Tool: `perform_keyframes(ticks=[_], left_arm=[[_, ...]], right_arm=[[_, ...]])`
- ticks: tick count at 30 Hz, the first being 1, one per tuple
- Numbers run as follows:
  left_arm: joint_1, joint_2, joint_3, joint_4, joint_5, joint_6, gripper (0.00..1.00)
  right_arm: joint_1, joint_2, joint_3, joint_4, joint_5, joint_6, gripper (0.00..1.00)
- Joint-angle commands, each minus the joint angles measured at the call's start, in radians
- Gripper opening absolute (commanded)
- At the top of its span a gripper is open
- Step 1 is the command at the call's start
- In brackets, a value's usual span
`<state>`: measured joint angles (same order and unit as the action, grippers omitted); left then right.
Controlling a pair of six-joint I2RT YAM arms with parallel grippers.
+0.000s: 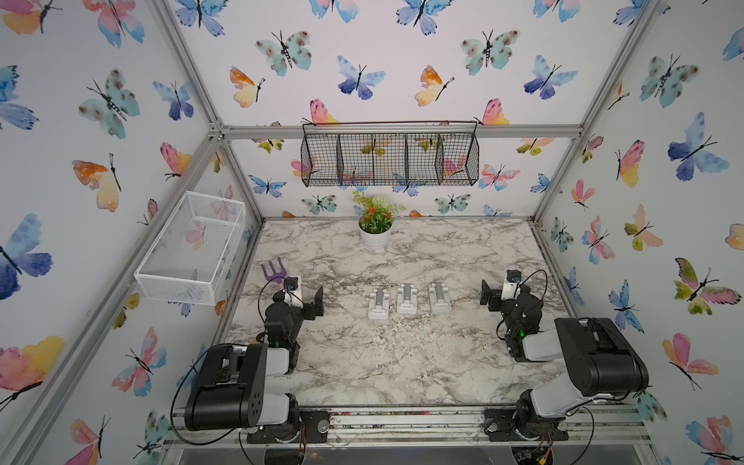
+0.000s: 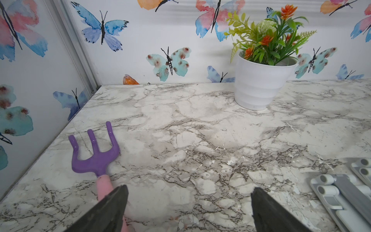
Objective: Open the phone stand
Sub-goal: Pick up the phone stand at the center of the board.
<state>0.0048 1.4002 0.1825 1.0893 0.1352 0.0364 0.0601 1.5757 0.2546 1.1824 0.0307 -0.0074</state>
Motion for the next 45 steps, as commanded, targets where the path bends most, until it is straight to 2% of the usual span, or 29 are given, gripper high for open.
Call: perform_keyframes(ticks=[1,11,17,23,25,27,31,37,41,45], left_arm=[[-0.004,0.008,0.008,0.022,-0.006,-0.004,0.98],[-0.004,0.001,0.012,0.001,-0.006,-0.002,0.98],[-0.004,0.024,-0.007,0.079,-0.006,-0.005,0.98],[-0.003,0.020,-0.001,0.061,-0.004,-0.005,0.98],[-0.004,0.009,0.004,0.039,-0.005,-0.003,0.98],[-0.003,-0.010,0.040,-0.024,0.003,0.001,0.98],[-0.005,-0.029,0.261,-0.443,0.008,0.006,0.98],[-0.034,-0.056,0.358,-0.565,-0.014,-0.024,0.98],[-0.095,-0.049,0.427,-0.669,-0.041,-0.057,0.98],[-0.155,-0.031,0.513,-0.821,-0.076,-0.112,0.98]], right_arm=[[0.001,0.009,0.011,0.005,0.014,0.012,0.98],[0.001,0.009,0.011,0.004,0.014,0.012,0.98],[0.001,0.009,0.012,0.004,0.014,0.012,0.98],[0.001,0.006,0.024,-0.029,0.015,0.014,0.98],[0.007,-0.029,0.020,-0.043,0.070,0.026,0.98],[0.007,-0.066,0.079,-0.171,0.118,0.047,0.98],[0.030,-0.078,0.245,-0.441,0.138,0.026,0.98],[0.063,-0.103,0.432,-0.710,0.146,0.133,0.98],[0.092,-0.074,0.586,-0.958,0.125,0.223,0.98],[0.173,-0.054,0.690,-1.143,0.116,0.238,0.98]])
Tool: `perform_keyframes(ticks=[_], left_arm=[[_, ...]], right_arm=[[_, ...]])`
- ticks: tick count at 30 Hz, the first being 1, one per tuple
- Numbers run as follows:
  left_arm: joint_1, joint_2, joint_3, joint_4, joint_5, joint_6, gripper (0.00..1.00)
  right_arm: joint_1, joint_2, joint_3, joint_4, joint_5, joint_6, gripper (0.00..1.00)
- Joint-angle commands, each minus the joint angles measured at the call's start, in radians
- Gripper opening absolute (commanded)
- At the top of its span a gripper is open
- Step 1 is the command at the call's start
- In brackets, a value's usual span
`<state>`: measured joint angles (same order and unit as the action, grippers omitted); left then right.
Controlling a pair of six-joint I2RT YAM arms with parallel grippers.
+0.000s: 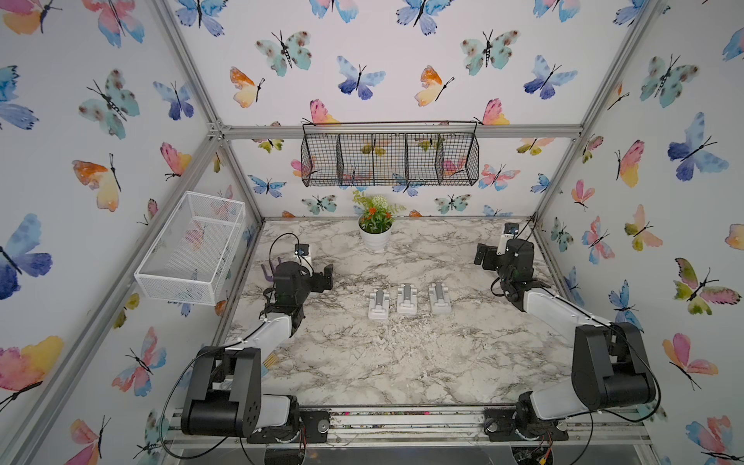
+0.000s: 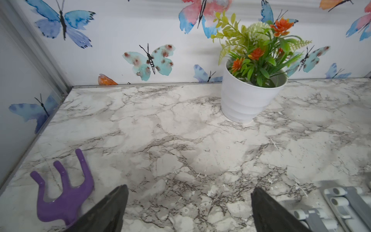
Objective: Open the phone stand
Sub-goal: Pick up the phone stand at the center of the board.
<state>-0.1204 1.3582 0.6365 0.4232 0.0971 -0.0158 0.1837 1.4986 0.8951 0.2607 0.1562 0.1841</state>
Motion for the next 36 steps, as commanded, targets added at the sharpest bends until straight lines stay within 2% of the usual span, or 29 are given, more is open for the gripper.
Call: perform_keyframes(ticks=[1,5,12,14,18,24,36], left_arm=[[-0.037,0.015,0.077,-0.189,-0.035,-0.085,0.98],[-0.072,0.022,0.128,-0.287,-0.015,-0.160,0.98],[-0.187,0.046,0.233,-0.534,-0.144,-0.250,0.98],[-0.227,0.037,0.239,-0.574,-0.143,-0.253,0.98],[-0.310,-0.018,0.212,-0.603,-0.133,-0.248,0.98],[-0.361,-0.084,0.195,-0.655,-0.085,-0.297,0.98],[-0.441,-0.226,0.117,-0.696,-0.098,-0.352,0.98]], right_arm=[[0.076,0.035,0.080,-0.269,-0.005,0.047,0.98],[0.146,0.128,0.238,-0.513,-0.050,0.103,0.98],[0.242,0.278,0.428,-0.850,-0.067,0.225,0.98],[0.258,0.303,0.443,-0.901,-0.080,0.247,0.98],[0.291,0.345,0.443,-0.950,-0.115,0.272,0.98],[0.337,0.378,0.426,-0.957,-0.145,0.291,0.98],[0.395,0.436,0.445,-1.049,-0.076,0.324,0.98]])
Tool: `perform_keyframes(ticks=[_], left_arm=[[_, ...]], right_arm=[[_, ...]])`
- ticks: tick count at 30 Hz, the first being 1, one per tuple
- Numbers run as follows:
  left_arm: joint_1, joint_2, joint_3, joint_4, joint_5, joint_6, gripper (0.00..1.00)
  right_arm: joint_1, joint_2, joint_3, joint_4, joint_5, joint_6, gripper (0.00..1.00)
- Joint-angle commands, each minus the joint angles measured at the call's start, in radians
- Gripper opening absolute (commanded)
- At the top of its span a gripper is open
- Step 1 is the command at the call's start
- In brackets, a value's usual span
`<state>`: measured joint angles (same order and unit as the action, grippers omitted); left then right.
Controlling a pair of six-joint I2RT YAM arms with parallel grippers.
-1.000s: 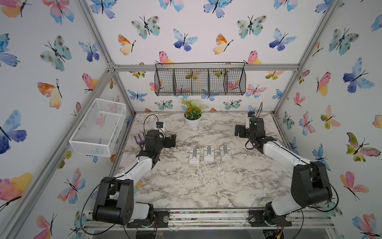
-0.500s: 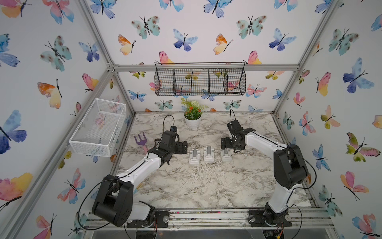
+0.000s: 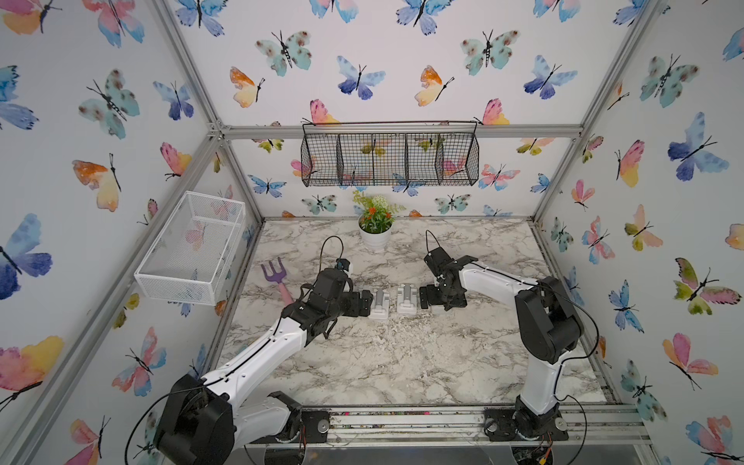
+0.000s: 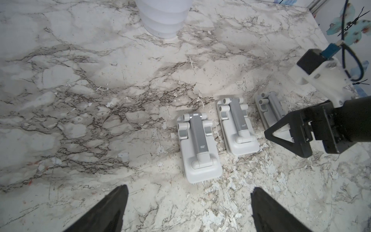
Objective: Open the phone stand
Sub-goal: Pick up the phone stand at the center of the board.
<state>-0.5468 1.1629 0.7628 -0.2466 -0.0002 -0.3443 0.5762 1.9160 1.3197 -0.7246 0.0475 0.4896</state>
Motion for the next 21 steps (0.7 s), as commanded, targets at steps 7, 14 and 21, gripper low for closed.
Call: perform_keyframes(ticks=[7,14,21], left_arm=[[-0.029,-0.070,-0.037,-0.023,-0.005,-0.037,0.98],[-0.034,-0.083,-0.052,-0.023,-0.009,-0.042,0.98],[-0.036,-0.098,-0.069,-0.023,-0.013,-0.047,0.98]], right_arm=[[0.002,0.030,0.039,-0.069,0.090,0.005,0.95],[0.003,0.061,0.047,-0.059,0.094,-0.003,0.91],[0.002,0.063,0.034,-0.046,0.101,-0.006,0.84]])
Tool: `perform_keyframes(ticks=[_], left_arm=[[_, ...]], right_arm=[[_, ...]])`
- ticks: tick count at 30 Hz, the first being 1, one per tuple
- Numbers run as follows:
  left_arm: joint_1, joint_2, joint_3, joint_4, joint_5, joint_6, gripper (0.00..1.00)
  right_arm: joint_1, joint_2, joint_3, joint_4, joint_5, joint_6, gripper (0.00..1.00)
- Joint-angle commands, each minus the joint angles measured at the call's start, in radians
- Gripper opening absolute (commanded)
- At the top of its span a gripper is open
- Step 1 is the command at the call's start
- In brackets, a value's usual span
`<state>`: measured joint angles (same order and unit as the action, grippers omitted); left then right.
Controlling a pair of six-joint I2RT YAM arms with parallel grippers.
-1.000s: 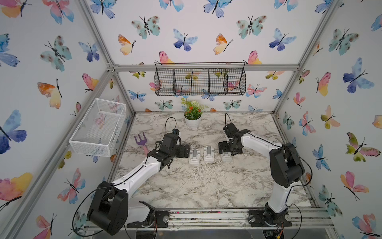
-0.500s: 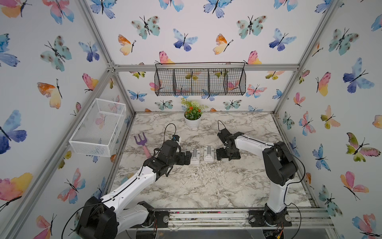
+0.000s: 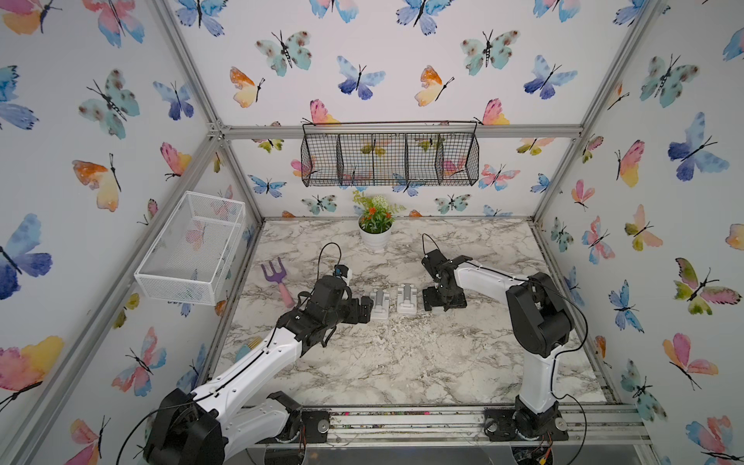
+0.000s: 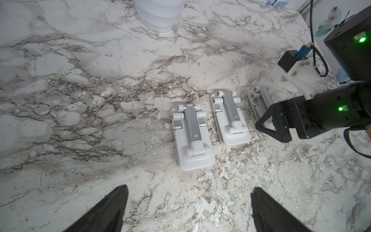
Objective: Open the phone stand
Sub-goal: Pick up the phone stand at the center of the board.
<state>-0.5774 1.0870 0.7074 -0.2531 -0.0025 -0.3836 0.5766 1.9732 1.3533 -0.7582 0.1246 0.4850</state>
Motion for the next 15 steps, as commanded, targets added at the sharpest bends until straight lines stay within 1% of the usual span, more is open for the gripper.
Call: perform_keyframes(ticks=[1,5,7,10,12,14,15], left_arm=[[-0.006,-0.024,-0.015,-0.017,-0.012,-0.008,0.98],[-0.006,-0.030,-0.026,-0.017,-0.012,-0.013,0.98],[-0.006,-0.032,-0.029,-0.017,-0.014,-0.014,0.98],[-0.006,-0.035,-0.034,-0.015,-0.014,-0.015,0.98],[-0.007,-0.035,-0.034,-0.014,-0.015,-0.014,0.98],[-0.007,-0.032,-0.037,-0.012,-0.013,-0.013,0.98],[-0.007,-0.030,-0.037,-0.012,-0.013,-0.013,0.98]], right_arm=[[0.002,0.005,0.001,-0.009,0.023,-0.001,0.83],[0.002,0.010,0.004,-0.010,0.016,-0.002,0.75],[0.002,0.008,0.004,-0.009,0.013,0.001,0.74],[0.002,0.001,0.004,-0.009,0.013,0.001,0.67],[0.002,-0.001,0.004,-0.009,0.011,0.000,0.68],[0.002,0.000,0.004,-0.010,0.007,-0.003,0.75],[0.002,0.000,0.005,-0.010,0.006,-0.003,0.76]])
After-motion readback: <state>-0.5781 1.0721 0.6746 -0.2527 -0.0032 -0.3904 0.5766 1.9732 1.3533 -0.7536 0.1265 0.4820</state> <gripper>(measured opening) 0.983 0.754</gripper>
